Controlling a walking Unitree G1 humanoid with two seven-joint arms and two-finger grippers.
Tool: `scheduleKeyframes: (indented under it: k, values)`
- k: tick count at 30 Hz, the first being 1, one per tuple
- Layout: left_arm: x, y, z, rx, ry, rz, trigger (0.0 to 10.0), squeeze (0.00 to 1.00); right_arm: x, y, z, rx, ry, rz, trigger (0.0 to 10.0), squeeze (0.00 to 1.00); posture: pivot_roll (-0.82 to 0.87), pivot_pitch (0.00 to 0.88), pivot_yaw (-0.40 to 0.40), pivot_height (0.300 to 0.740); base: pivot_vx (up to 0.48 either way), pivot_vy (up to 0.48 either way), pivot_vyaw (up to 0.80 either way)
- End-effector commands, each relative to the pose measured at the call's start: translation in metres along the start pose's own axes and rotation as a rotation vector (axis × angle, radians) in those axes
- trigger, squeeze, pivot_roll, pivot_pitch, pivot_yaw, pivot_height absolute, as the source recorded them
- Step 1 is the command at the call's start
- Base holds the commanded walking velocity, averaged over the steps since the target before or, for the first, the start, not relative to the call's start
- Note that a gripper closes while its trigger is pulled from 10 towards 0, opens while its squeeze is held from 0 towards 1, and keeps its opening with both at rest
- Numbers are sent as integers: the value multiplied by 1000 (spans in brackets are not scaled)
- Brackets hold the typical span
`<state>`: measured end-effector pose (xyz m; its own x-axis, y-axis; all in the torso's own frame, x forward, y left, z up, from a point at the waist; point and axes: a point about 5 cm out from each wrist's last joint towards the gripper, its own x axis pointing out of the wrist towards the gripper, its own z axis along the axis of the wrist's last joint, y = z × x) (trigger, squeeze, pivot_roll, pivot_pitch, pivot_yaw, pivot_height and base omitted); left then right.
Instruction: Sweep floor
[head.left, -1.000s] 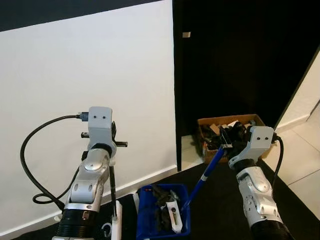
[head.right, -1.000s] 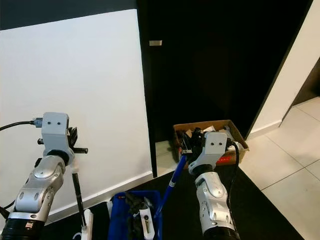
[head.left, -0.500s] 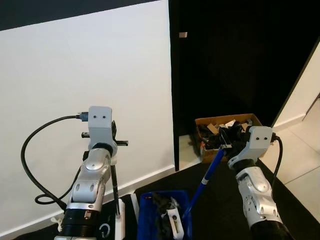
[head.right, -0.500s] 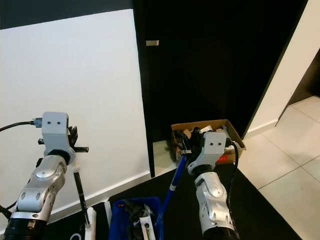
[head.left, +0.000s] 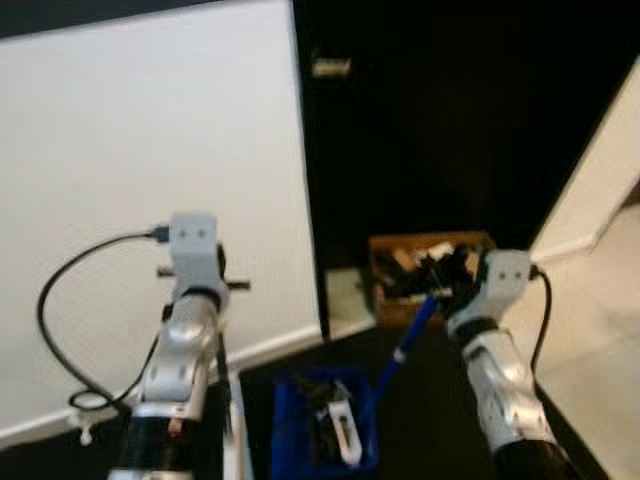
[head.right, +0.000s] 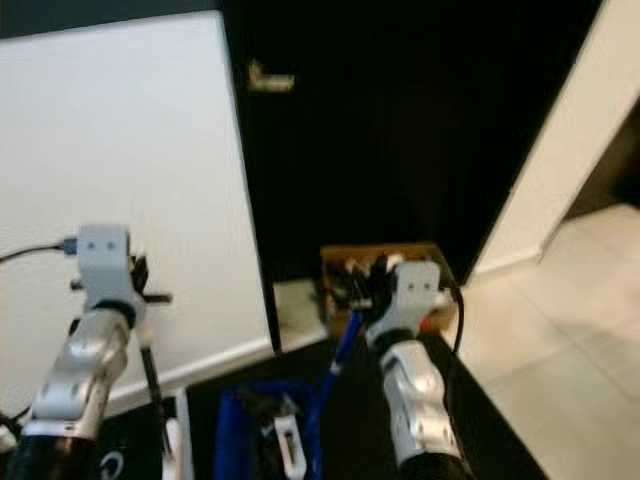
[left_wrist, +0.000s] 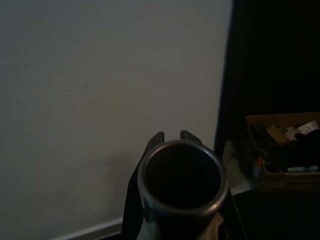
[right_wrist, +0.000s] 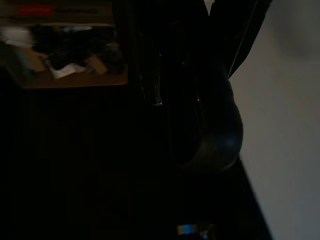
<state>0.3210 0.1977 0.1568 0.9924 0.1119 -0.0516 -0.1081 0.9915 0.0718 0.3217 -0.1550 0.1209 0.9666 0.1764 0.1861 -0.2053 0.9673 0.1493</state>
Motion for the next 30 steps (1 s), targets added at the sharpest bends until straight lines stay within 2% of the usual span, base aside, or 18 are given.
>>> scheduleKeyframes:
  k: [1,20,30]
  values:
    - [0,0,5,13,-26,5,10000,12,0,1,3,21,-28,-6,10000,0,20,80,67,740,0,-442,0]
    - [0,0,4,12,-19,10,10000,12,-1,2,2,22,-20,0,10000,0,20,94,62,740,0,-398,0]
    - [1,-2,4,-9,-23,2,10000,0,0,2,3,21,-21,1,10000,0,19,92,63,740,0,0,0]
